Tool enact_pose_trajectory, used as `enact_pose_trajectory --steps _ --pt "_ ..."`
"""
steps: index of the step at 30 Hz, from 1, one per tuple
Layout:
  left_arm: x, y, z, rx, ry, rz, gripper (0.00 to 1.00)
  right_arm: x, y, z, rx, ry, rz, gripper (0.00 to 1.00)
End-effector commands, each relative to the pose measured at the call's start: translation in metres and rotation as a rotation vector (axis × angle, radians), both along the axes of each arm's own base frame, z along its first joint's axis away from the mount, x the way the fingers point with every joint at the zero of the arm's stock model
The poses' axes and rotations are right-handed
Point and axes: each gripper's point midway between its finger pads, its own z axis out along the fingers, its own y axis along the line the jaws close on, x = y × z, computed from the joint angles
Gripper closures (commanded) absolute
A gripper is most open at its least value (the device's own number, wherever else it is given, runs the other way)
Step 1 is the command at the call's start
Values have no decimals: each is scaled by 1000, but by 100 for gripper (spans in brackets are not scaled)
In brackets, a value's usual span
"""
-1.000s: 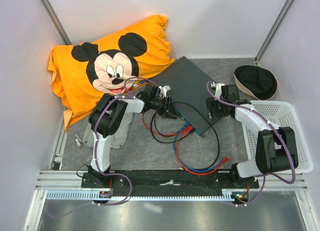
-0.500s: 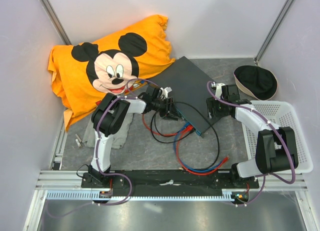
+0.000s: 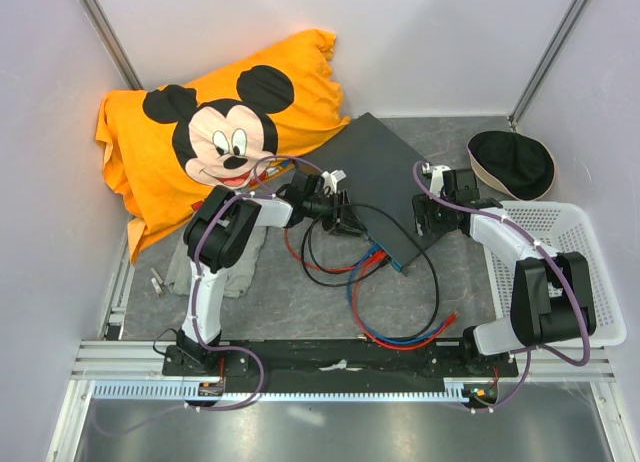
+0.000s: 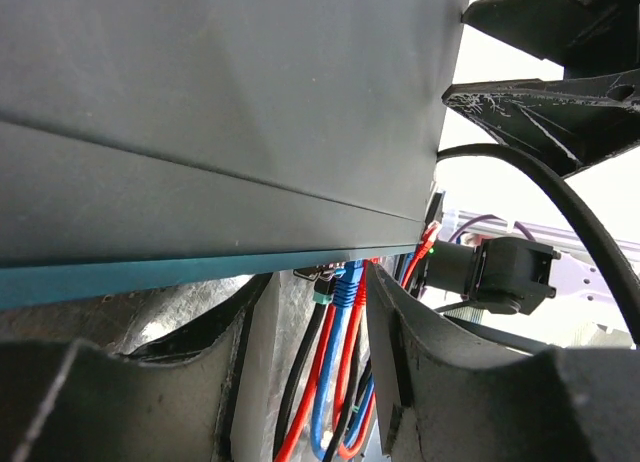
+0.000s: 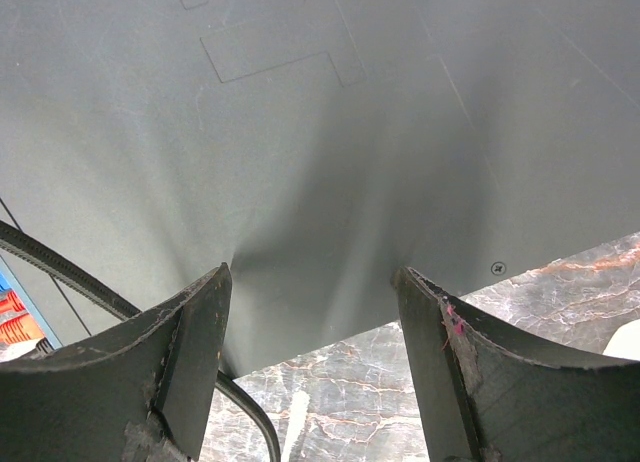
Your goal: Pull the plug from the switch port
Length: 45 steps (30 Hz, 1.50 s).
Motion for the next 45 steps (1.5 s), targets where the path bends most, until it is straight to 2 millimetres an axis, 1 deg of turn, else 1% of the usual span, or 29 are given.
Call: enact_pose_trajectory --steps 1,12,19,21,23,25,26,27,28,29,30,31,32,33,34,35,36,38,41,43,44,45 --pt "3 -4 9 -32 -5 -5 53 -8 -1 -15 0 59 1 25" --pt "6 0 -7 28 27 26 54 -8 -1 -15 -3 54 -2 24" --pt "9 7 -24 114 51 65 55 -8 -1 -16 -3 57 -2 24" --pt "10 7 -25 122 54 68 55 -8 -2 -16 -3 57 -4 24" --pt "10 10 -30 151 69 83 54 -8 -2 -16 -5 58 -5 24" --pt "15 11 -32 181 76 108 53 -8 -2 -16 -6 60 -4 24" --pt "13 15 -35 213 101 118 52 -8 -2 -17 -5 60 -5 24" --pt "14 17 -33 241 107 124 52 -8 -2 -17 -5 60 -5 24" --pt "21 22 -34 291 96 162 52 -8 -1 -16 -3 59 -2 24" --pt "12 32 -39 367 150 171 51 -8 -2 -17 -5 61 -5 24" --pt "16 35 -35 400 130 179 50 -8 -2 -18 -3 63 -5 24" --pt "16 44 -39 470 118 203 50 -8 -1 -18 -2 65 -4 24" --pt "15 52 -36 511 112 219 50 -8 0 -18 0 65 -1 24" --pt "4 62 -40 565 146 221 49 -8 0 -20 2 70 0 24" --pt "2 69 -43 602 145 234 48 -8 0 -21 7 75 -3 24" --pt "0 74 -42 626 146 245 47 -8 1 -21 9 77 -4 24" --pt "-4 85 -47 674 155 261 46 -8 1 -21 11 78 -2 24" --pt "-8 95 -48 703 147 264 44 -8 2 -21 12 79 -2 24" --pt "-12 104 -48 715 147 276 43 -7 2 -21 13 76 -2 24" --pt "-10 99 -43 675 108 244 42 -7 2 -20 17 72 -4 24" --pt "-12 92 -34 624 96 219 41 -6 2 -19 17 69 -4 24" --pt "-3 82 -26 561 41 211 40 -7 2 -19 17 69 -4 24"
